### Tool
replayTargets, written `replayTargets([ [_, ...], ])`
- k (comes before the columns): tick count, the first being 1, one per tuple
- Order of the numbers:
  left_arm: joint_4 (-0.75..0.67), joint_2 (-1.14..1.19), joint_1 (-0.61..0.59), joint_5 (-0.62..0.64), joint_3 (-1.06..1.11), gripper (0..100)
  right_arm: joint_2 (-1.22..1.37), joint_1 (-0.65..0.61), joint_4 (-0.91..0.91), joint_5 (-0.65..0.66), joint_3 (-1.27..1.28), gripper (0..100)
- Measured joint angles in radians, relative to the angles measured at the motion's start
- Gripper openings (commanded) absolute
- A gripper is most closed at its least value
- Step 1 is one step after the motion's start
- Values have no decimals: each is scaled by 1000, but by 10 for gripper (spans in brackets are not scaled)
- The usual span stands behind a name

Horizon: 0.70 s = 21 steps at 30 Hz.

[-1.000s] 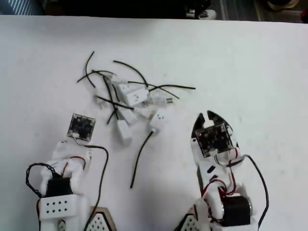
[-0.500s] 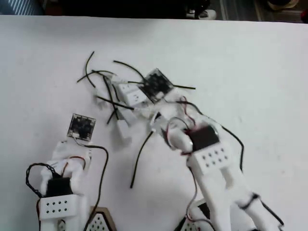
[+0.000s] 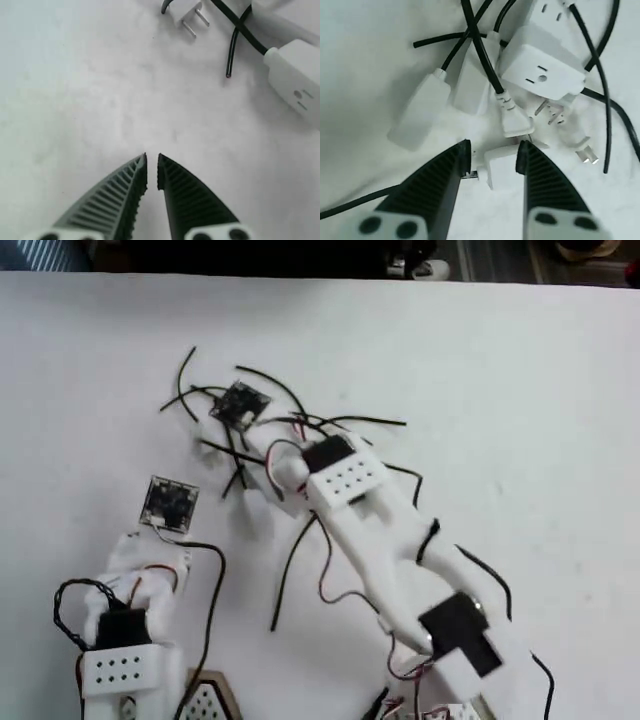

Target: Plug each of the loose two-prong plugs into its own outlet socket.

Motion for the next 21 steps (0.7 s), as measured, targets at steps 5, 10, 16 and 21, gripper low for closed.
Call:
replayTargets([
  [5,0,0,0,0,0,61,143,-2,44,31,-124,159],
  [10,0,0,0,0,0,61,262,0,54,32,-219,159],
  [16,0,0,0,0,0,61,368,51,54,32,-293,159],
  [21,0,0,0,0,0,61,430,63,54,34,-347,156],
])
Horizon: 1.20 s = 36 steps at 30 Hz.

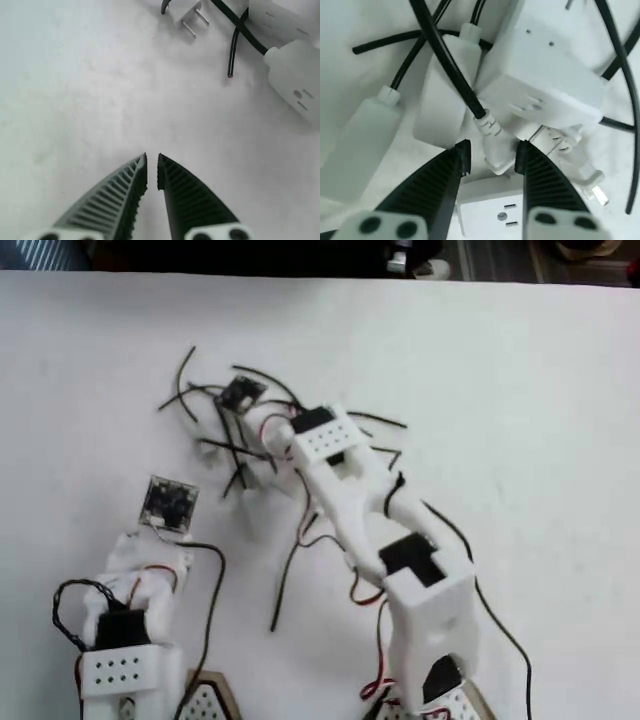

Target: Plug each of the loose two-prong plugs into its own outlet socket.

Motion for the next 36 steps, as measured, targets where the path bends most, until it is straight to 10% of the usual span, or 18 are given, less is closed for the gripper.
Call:
replayTargets([
  [6,0,0,0,0,0,61,38,5,-9,2,-35,15],
  [36,0,0,0,0,0,61,-20,133,637,28,-433,19],
])
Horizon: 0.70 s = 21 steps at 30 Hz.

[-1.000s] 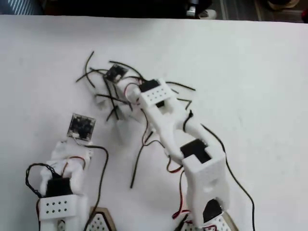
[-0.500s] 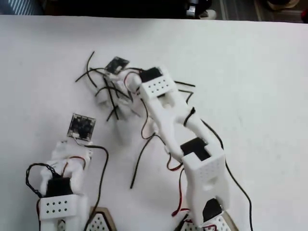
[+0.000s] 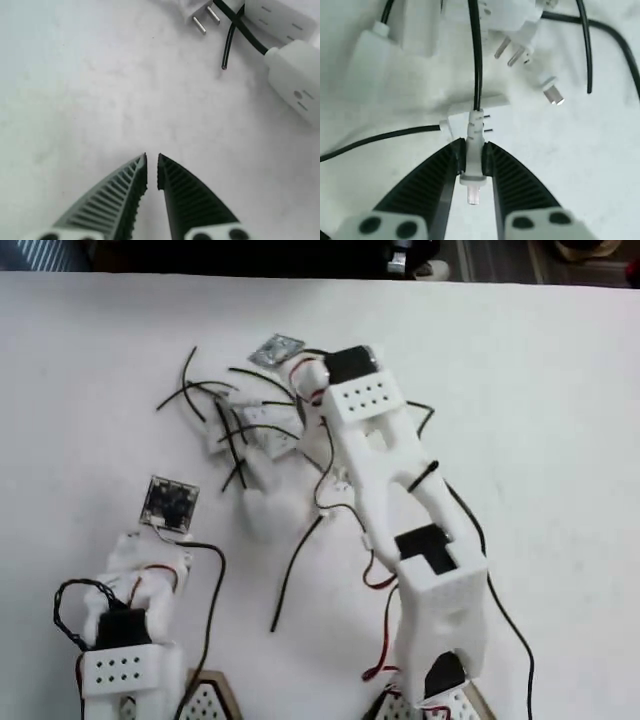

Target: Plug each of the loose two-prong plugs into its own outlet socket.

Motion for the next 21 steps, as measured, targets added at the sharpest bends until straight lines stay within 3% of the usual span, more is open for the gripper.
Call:
replayTargets([
  [12,0,0,0,0,0,61,-141,133,-58,226,470,19],
  [21,0,0,0,0,0,61,-141,138,-190,292,669,44],
])
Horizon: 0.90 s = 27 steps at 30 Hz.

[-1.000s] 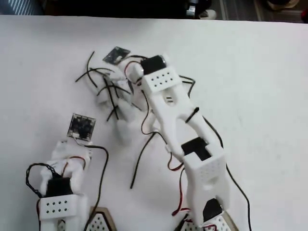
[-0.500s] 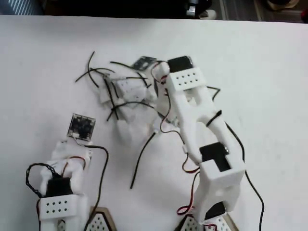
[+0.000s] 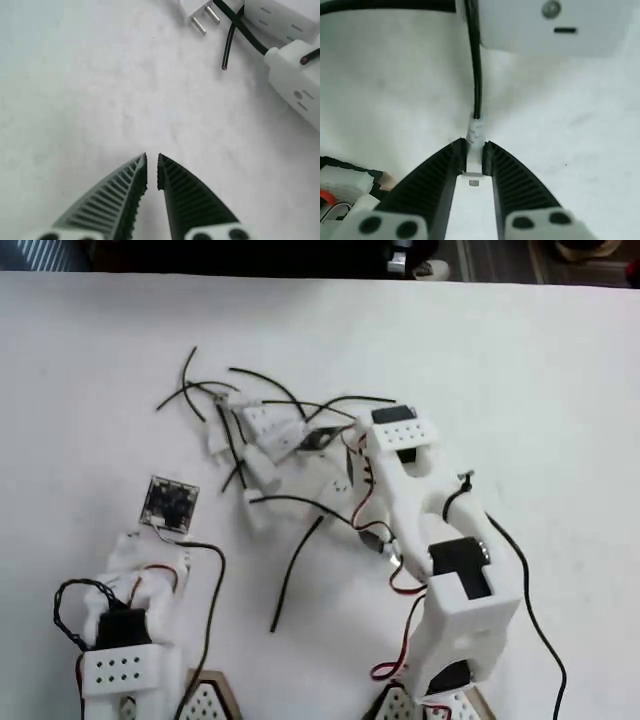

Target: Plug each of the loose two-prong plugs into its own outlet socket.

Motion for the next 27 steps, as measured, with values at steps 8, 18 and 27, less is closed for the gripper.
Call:
replayTargets([
  [8,0,0,0,0,0,61,-2,0,-2,0,44,60],
  [18,0,0,0,0,0,61,-2,-2,-6,0,75,60],
  [27,0,0,0,0,0,61,-2,15,-11,44,89,18],
])
